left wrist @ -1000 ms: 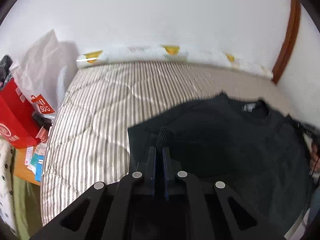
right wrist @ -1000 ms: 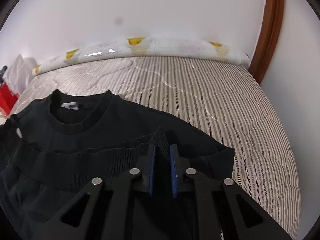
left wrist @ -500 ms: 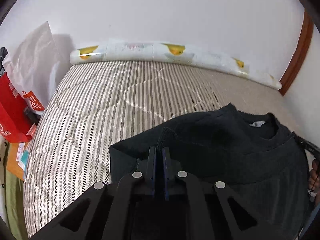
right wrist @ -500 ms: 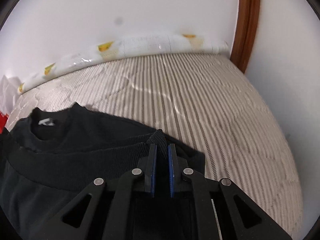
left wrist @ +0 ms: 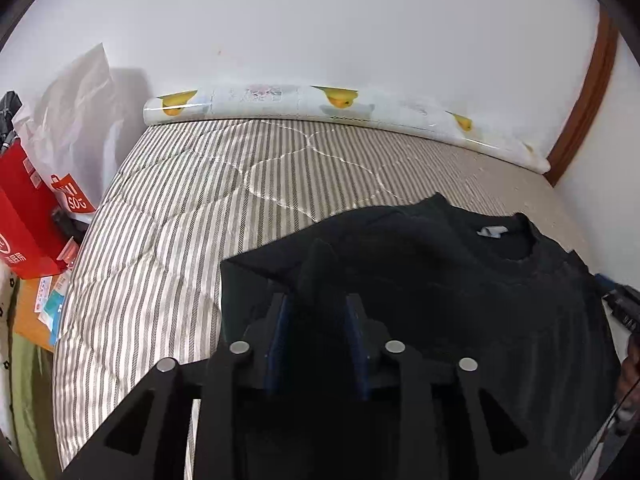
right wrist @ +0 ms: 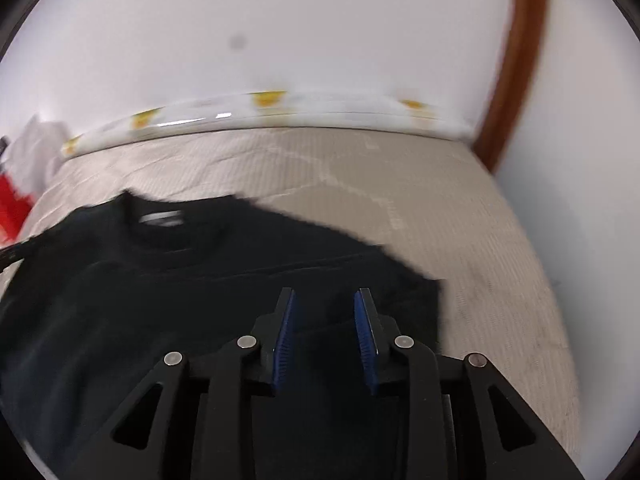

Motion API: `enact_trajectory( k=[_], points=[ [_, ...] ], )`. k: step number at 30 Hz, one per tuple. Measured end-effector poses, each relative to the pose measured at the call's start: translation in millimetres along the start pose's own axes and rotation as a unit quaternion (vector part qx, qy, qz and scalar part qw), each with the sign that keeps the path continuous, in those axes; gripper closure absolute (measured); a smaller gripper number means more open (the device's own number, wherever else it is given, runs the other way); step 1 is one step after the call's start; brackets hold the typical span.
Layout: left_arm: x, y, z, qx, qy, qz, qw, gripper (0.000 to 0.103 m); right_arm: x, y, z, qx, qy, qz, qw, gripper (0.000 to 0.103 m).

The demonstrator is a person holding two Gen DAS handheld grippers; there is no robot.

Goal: Fold small clothes

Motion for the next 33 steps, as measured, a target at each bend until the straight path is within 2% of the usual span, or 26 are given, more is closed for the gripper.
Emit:
enact_trajectory(
  k=[2, 5, 8, 11, 16, 20, 29, 33],
  points=[
    [-1, 8, -5, -0.003, -0.003, -0.004, 1.0000, 0.070, 39, -4, -5, 0.010, 0.026, 0.025, 0.999, 0.072],
    [0, 22, -12, -0.007, -0.004, -0.004, 1.0000, 0.070, 83, -10, -14, 0.019, 0.048, 0.037, 0.998, 0.072],
    [3, 37, -16, -0.021, -0.005, 0.002, 0.9998, 0.067, 108, -16, -20, 0.022, 0.056, 0.038, 0.997, 0.072],
    [6, 51, -19, -0.032, 0.001, -0.001, 0.9995, 0.065, 113, -24, -25, 0.028, 0.048, 0.013, 0.998, 0.072],
    [7, 74, -29, -0.058, 0.006, -0.008, 0.9983, 0.063, 112, -24, -35, 0.036, 0.039, -0.002, 0.999, 0.068],
    [5, 85, -40, -0.070, 0.004, -0.014, 0.9974, 0.063, 111, -23, -41, 0.018, 0.039, -0.018, 0.999, 0.064],
    [7, 87, -64, -0.064, 0.002, -0.010, 0.9979, 0.063, 115, -22, -43, 0.004, 0.040, -0.040, 0.998, 0.064],
    [14, 81, -74, -0.051, 0.014, -0.005, 0.9986, 0.063, 113, -22, -43, 0.002, 0.032, -0.036, 0.999, 0.064]
  ],
)
Point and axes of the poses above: each gripper's, at about its wrist camera, not at the fingertips, and y roughly against the way its jaws point, x to its left, z to its top, the point moved 5 cm from there along -y, roughly the way its jaws point, and after that the axes turned 1 degree about y, right-handed, at the moved point
